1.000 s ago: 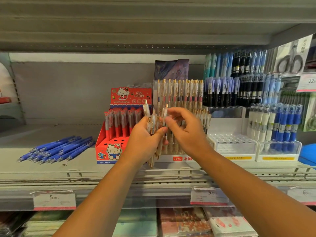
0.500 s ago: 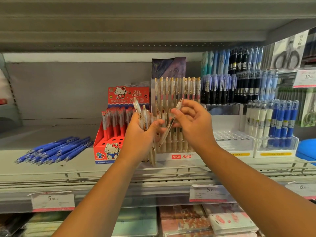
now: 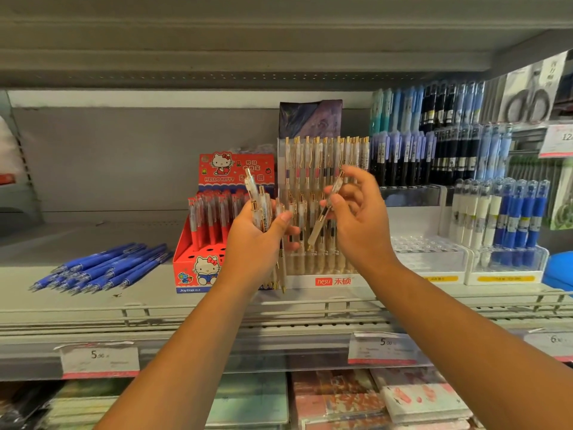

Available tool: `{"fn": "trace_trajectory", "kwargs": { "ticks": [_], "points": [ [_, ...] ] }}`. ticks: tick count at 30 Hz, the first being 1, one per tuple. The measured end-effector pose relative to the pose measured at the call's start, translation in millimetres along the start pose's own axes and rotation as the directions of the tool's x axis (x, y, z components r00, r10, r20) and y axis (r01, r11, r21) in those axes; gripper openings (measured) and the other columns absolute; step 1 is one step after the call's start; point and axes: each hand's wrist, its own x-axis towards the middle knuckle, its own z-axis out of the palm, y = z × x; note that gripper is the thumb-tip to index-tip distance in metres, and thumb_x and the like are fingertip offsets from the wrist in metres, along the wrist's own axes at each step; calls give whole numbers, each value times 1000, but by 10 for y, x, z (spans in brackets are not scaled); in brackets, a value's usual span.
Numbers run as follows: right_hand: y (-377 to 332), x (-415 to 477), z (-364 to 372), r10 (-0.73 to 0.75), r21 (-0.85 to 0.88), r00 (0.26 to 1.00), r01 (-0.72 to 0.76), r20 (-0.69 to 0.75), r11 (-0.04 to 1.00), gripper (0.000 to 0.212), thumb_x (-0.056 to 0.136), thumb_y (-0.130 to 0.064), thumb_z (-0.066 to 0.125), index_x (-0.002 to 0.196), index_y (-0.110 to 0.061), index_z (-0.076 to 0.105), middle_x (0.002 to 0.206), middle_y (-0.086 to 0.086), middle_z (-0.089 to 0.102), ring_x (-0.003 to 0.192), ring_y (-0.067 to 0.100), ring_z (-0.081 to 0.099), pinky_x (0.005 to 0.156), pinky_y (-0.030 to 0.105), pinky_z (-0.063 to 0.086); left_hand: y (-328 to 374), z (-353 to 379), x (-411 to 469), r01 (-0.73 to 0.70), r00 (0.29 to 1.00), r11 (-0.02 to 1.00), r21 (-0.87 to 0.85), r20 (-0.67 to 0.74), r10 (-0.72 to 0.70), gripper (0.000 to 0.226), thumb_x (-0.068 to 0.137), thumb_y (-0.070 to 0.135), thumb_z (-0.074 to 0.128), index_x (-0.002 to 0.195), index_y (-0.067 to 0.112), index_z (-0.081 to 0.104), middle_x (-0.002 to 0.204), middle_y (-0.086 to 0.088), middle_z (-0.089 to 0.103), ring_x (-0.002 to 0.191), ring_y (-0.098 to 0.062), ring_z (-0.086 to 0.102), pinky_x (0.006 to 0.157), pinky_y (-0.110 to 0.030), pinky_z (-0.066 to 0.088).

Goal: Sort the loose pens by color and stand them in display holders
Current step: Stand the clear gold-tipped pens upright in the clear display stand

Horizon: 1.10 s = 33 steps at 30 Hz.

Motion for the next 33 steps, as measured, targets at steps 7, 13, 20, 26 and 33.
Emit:
{"fn": "trace_trajectory", "kwargs": {
  "ticks": [7,13,20,26,33],
  "points": [
    [48,2,-18,-86,-136,996,90,37,987,30,97,-3,53,117,-25,59,97,-10,63,93,8,62,83,32,55,5,0,-14,37,998,999,-34,42,-35,9,97,14,61,106,16,62,95,-5,73,73,-18,72,58,-31,59],
    [92,23,-2,-84,-208,991,103,100,973,29,91,-7,66,115,-24,64,105,-1,62,90,3,61,72,8,49,7,1,-16,29,999,999,-33,22,-28,8,96,13,62,102,16,65,88,-4,71,73,-14,70,57,-30,59],
    [103,23,22,5,-211,994,19,111,977,40,90,-3,65,114,-31,50,97,-18,58,91,-6,58,75,9,49,7,0,-26,8,999,1000,15,40,-8,10,96,16,63,105,19,65,81,1,72,72,-12,70,56,-28,59],
    [143,16,12,60,-291,973,7,222,957,34,88,-4,69,106,-29,56,98,-13,61,86,-10,59,73,6,49,21,1,-25,9,1000,998,70,26,-11,11,93,17,67,103,18,67,83,2,73,70,-17,70,52,-31,58],
    [149,4,-9,47,-327,981,18,188,945,34,85,-6,73,105,-30,60,96,-3,61,77,1,59,70,7,48,33,-7,-38,-42,999,994,98,24,40,10,89,17,72,96,23,67,79,8,73,74,-9,71,52,-18,54]
  ]
}}
